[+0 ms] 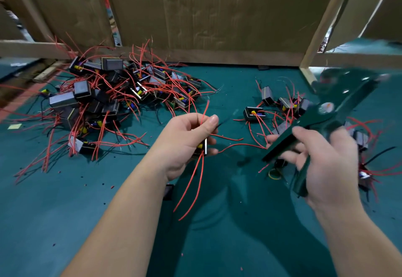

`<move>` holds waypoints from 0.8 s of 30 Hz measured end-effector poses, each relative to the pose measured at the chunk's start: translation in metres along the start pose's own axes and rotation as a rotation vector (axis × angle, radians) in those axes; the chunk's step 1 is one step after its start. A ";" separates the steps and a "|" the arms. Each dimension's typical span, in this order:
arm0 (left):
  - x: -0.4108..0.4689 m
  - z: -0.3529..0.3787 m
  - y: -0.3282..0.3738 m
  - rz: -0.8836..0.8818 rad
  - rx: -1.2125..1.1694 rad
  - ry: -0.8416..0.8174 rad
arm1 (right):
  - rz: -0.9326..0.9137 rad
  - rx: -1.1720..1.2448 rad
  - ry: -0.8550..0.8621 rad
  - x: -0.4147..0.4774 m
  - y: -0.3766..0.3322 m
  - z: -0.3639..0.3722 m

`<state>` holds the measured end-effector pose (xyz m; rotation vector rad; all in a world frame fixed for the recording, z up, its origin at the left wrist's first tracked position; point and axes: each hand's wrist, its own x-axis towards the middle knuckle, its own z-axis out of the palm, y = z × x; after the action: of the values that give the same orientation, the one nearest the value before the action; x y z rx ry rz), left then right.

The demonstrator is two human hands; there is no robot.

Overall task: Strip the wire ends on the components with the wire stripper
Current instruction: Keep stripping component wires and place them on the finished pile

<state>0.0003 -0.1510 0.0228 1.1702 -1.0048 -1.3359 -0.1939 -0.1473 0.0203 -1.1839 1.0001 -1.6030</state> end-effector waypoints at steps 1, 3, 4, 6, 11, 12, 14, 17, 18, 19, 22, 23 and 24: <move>0.000 0.000 0.000 0.010 -0.015 -0.004 | -0.077 0.027 -0.016 0.000 -0.002 0.000; -0.001 0.001 0.001 0.022 -0.040 -0.017 | -0.188 0.105 -0.087 -0.003 -0.003 -0.001; -0.001 0.001 0.002 0.025 -0.047 -0.021 | -0.225 0.116 -0.125 -0.005 -0.003 -0.001; -0.001 0.000 0.002 0.031 -0.039 -0.016 | -0.272 0.085 -0.170 -0.009 0.000 0.001; -0.001 -0.004 0.003 0.067 0.030 0.010 | -0.265 0.021 -0.245 -0.016 -0.001 0.002; -0.001 -0.004 0.003 0.070 0.031 0.013 | -0.242 0.039 -0.296 -0.017 -0.003 0.002; -0.001 -0.003 0.004 0.076 0.045 0.026 | -0.098 0.147 -0.375 -0.016 -0.006 0.004; -0.001 -0.002 0.005 0.086 0.049 0.050 | 0.206 0.281 -0.420 -0.014 -0.006 0.007; -0.001 -0.002 0.005 0.095 0.050 0.059 | 0.287 0.308 -0.436 -0.014 -0.007 0.008; -0.001 -0.001 0.005 0.107 0.047 0.072 | 0.364 0.337 -0.461 -0.013 -0.008 0.010; 0.000 -0.003 0.004 0.150 0.056 0.099 | 0.579 0.411 -0.548 -0.013 -0.009 0.012; -0.001 -0.002 0.005 0.173 0.077 0.082 | 0.631 0.433 -0.580 -0.014 -0.009 0.013; -0.002 -0.002 0.005 0.200 0.102 0.058 | 0.673 0.460 -0.614 -0.014 -0.010 0.014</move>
<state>0.0028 -0.1496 0.0281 1.1450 -1.1269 -1.0983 -0.1803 -0.1322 0.0287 -0.8084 0.4980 -0.7897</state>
